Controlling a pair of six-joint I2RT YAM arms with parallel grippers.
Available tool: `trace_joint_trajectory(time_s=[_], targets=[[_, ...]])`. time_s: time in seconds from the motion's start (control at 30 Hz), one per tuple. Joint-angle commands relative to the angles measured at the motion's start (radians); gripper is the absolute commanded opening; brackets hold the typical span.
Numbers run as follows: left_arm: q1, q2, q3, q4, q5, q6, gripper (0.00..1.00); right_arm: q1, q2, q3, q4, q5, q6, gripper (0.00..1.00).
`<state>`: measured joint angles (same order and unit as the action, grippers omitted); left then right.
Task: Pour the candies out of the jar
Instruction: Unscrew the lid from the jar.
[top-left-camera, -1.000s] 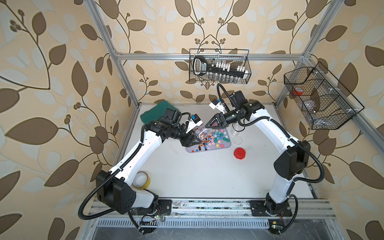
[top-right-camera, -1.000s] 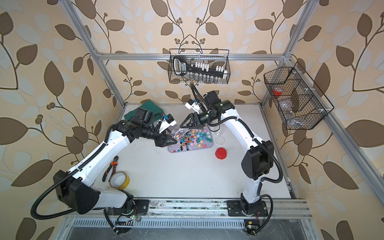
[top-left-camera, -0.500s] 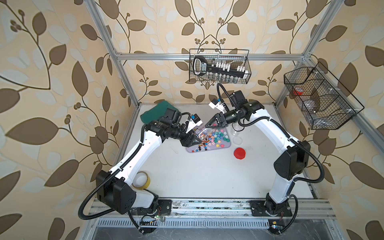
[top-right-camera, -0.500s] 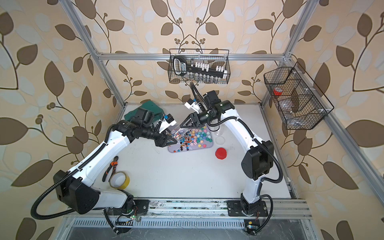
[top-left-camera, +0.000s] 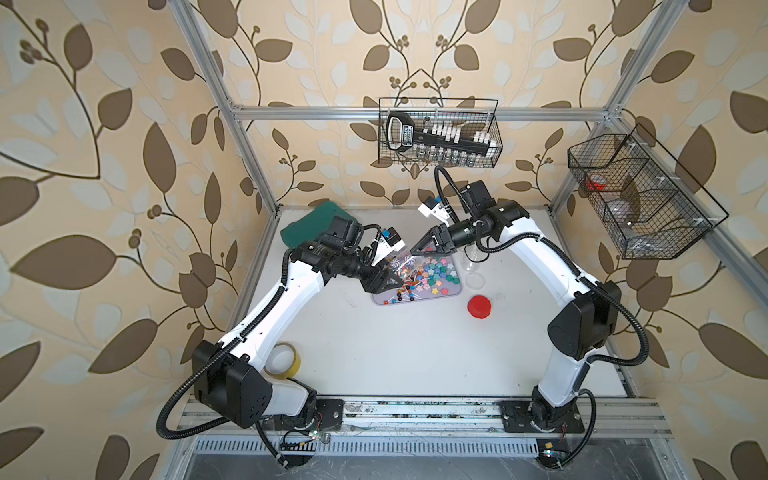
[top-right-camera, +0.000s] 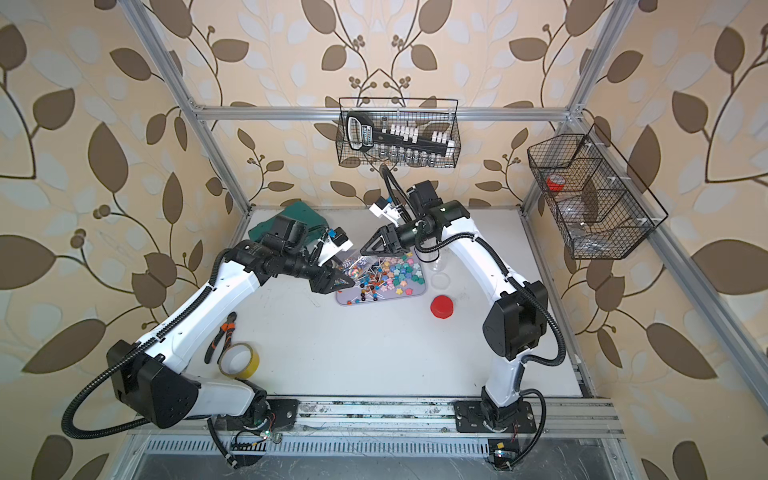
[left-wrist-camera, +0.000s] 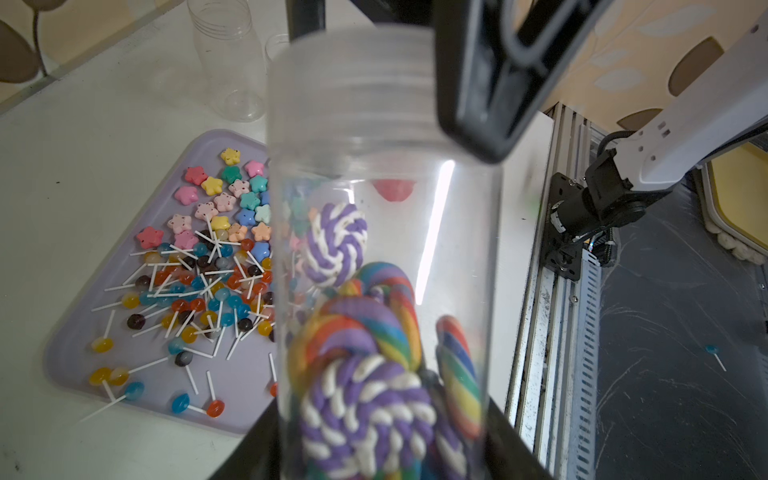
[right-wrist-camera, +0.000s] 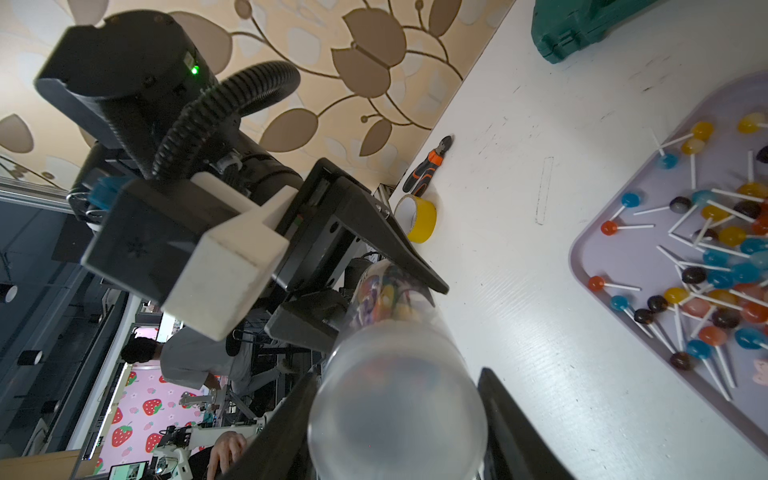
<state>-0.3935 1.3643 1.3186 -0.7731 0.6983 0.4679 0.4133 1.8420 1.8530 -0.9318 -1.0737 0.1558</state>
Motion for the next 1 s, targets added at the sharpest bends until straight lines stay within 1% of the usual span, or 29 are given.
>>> trace_joint_trajectory(time_s=[0.0, 0.17, 0.27, 0.47, 0.63, 0.97], targets=[[-0.007, -0.028, 0.003, 0.029, 0.056, 0.017, 0.25, -0.017, -0.018, 0.003, 0.002, 0.012, -0.019, 0.54], [-0.007, -0.029, 0.003, 0.029, 0.056, 0.017, 0.25, -0.020, -0.022, 0.002, 0.003, 0.011, -0.022, 0.53], [-0.007, -0.028, 0.003, 0.028, 0.056, 0.015, 0.25, -0.026, -0.024, 0.003, 0.003, 0.014, -0.022, 0.56], [-0.007, -0.028, 0.005, 0.028, 0.058, 0.015, 0.25, -0.029, -0.024, 0.000, 0.003, 0.012, -0.022, 0.57], [-0.007, -0.028, 0.005, 0.026, 0.059, 0.017, 0.25, -0.033, -0.026, 0.003, 0.002, 0.017, -0.025, 0.62], [-0.007, -0.023, 0.008, 0.028, 0.066, 0.013, 0.25, -0.034, -0.023, 0.004, 0.004, 0.005, -0.027, 0.61]])
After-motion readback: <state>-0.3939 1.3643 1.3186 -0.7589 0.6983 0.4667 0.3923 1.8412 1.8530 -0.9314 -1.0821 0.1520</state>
